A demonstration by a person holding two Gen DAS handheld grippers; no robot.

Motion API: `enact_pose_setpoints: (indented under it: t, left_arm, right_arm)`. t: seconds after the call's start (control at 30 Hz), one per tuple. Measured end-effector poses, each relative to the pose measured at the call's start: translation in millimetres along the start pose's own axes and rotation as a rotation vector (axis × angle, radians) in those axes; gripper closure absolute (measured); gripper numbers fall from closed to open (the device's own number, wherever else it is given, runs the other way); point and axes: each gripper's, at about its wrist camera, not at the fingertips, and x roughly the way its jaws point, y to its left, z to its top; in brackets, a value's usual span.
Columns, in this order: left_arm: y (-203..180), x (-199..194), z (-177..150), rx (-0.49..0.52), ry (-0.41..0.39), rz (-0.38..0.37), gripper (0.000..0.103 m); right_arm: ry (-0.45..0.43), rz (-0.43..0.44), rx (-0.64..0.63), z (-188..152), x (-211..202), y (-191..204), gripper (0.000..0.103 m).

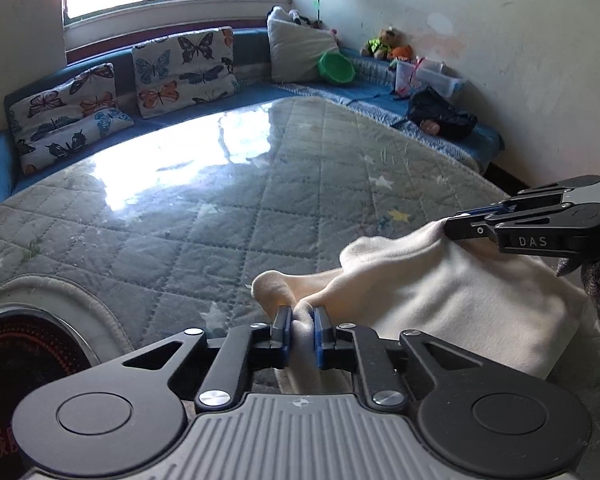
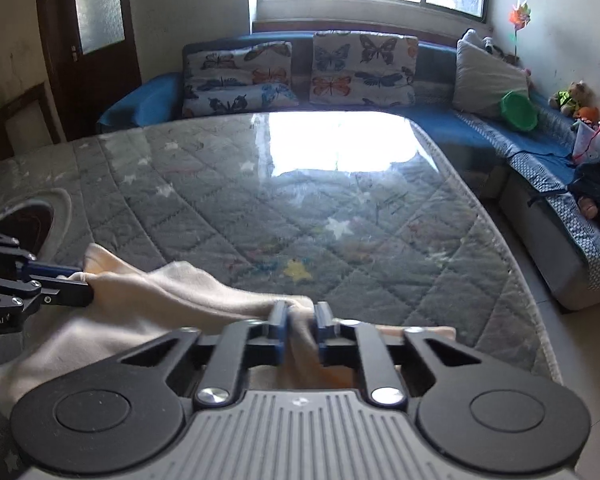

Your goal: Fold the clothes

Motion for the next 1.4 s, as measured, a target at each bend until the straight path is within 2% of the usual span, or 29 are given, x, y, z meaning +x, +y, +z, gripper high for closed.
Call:
enact_pose_setpoints:
  t: [0.1, 0.27, 0.43, 0.5, 0.6, 0.73, 0.93, 1.1, 1.27, 1.4]
  left_arm:
    - [2.5, -6.9, 3.1, 0.003, -0.020, 0.014, 0.092]
    - [9.1, -20.5, 13.8, 0.010, -0.066, 0.067, 0.093]
    - [26.1, -49.2, 33.7, -0.036, -0.163, 0.120, 0.093]
    - [33.2, -66.4, 40.6, -0.043, -0.208, 0.141, 0.093]
    - [46.9, -84.9, 43.0, -0.051, -0.224, 0.161, 0.092]
    - [63.0, -99.7, 27.3, -0.060, -0.194, 0.179, 0.092]
    - [73.7, -110.2, -24.4, -0.079, -0.108, 0.169, 0.088]
    - [72.3, -130.8, -55.7, -0.089, -0.097, 0.184, 0.083]
    - [70.0, -149.4, -67.0, -0.106, -0.119, 0.194, 0.061]
    - [61.1, -148.0, -64.9, -0.099, -0.128, 0.168, 0.056]
  right_arm:
    - [-0.044, 0.003, -0.007, 10.9, -10.9, 3.5, 0.094]
    - [-0.190, 0.025, -0.031, 43.6, -42.8, 18.9, 0.094]
    - [-0.349, 0.078, -0.066, 80.2, -78.8, 42.3, 0.095]
    - [-0.385, 0.106, -0.076, 86.5, -88.8, 48.8, 0.095]
    - [-0.404, 0.160, -0.110, 85.9, -101.2, 60.7, 0.095]
    - [-0.350, 0.209, -0.172, 64.6, -102.5, 78.1, 0.095]
    - [-0.208, 0.290, -0.256, 12.0, -101.0, 113.2, 0.095]
    - [-0.108, 0.353, -0.305, -26.4, -107.8, 136.2, 0.095]
    - [-0.027, 0.369, -0.354, -53.3, -109.2, 146.5, 0.095]
    - [0.012, 0.386, -0.372, -68.2, -112.1, 151.2, 0.095]
